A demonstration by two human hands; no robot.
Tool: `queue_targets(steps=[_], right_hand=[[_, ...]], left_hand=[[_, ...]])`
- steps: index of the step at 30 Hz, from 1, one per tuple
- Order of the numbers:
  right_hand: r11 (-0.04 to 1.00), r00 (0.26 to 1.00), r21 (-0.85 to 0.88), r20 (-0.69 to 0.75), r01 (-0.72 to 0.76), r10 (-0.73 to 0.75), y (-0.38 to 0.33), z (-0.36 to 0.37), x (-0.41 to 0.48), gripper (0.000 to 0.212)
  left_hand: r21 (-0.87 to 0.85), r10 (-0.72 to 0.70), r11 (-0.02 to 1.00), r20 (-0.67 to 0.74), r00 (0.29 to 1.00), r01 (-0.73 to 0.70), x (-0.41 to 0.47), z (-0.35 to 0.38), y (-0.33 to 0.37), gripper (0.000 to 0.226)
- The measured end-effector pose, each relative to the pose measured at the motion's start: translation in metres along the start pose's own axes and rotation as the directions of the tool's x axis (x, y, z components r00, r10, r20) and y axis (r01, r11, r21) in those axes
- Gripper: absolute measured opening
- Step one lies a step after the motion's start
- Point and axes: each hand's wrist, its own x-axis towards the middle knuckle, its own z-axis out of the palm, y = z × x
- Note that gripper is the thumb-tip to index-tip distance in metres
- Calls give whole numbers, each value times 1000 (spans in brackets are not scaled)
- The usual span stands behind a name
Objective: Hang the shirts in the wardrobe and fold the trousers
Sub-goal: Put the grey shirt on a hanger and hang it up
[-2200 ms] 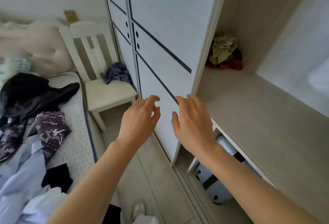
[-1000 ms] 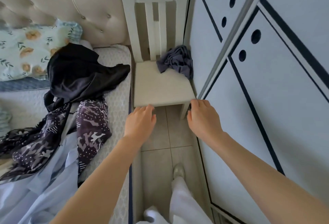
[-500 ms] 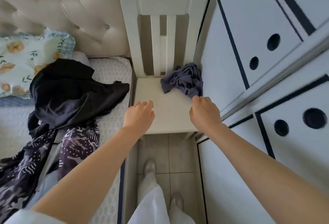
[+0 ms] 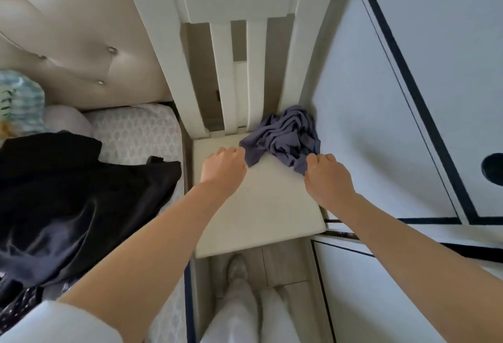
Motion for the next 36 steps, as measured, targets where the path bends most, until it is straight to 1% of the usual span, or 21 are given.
queue_targets(steps=[2, 4, 8, 11, 14, 16, 19, 21, 23, 24, 25, 26, 27, 29, 30, 33, 36], right_hand=[[1000, 999, 9, 38, -13, 13, 5, 13, 17, 16], [999, 997, 19, 75, -35, 33, 10, 27, 32, 6], [996, 985, 38, 155, -87, 80, 25, 62, 62, 16], [990, 967, 60, 231, -128, 111, 35, 92, 85, 21], [977, 945, 94, 289, -189, 155, 42, 122, 108, 27], [973, 931, 95, 324, -211, 171, 44, 140, 120, 30], [975, 913, 32, 357, -221, 195, 47, 165, 131, 36], [973, 905, 2, 367, -233, 216, 52, 177, 135, 35], [978, 903, 1, 385, -208, 191, 55, 184, 137, 27], [983, 908, 26, 388, -184, 160, 57, 186, 137, 24], [982, 915, 81, 382, -172, 129, 57, 187, 137, 22], [963, 921, 180, 369, -199, 122, 57, 186, 135, 20], [916, 920, 308, 367, -259, 137, 57, 182, 133, 18], [756, 909, 539, 376, -372, 179, 58, 172, 129, 17], [685, 908, 612, 371, -396, 194, 58, 166, 128, 16], [553, 920, 735, 332, -392, 211, 57, 149, 123, 15], [503, 925, 776, 309, -381, 222, 54, 139, 120, 15]], left_hand=[[-7, 5, 1000, 32, 999, -5, 19, 11, -2, 26], [5, 6, 1000, 81, 997, -7, 38, 25, -5, 27], [39, -5, 999, 157, 988, -1, 70, 57, -6, 27], [74, 39, 996, 186, 982, -53, 93, 83, -3, 28], [74, 89, 992, 184, 979, -104, 118, 111, 3, 36], [109, 178, 974, 174, 969, -198, 135, 129, 9, 43], [165, 369, 904, 172, 914, -396, 151, 152, 23, 52], [245, 433, 849, 184, 882, -468, 159, 163, 34, 56], [268, 508, 800, 173, 844, -536, 163, 175, 41, 59], [281, 527, 780, 186, 829, -559, 166, 183, 44, 59], [299, 509, 769, 247, 825, -564, 168, 187, 46, 60], [305, 481, 778, 273, 833, -549, 171, 190, 46, 61], [307, 460, 790, 276, 844, -531, 174, 191, 46, 63], [280, 419, 827, 272, 867, -487, 177, 195, 45, 66], [254, 398, 849, 269, 877, -463, 179, 195, 44, 66], [205, 344, 890, 281, 896, -407, 182, 192, 41, 56], [176, 312, 907, 324, 893, -382, 185, 188, 35, 45]])
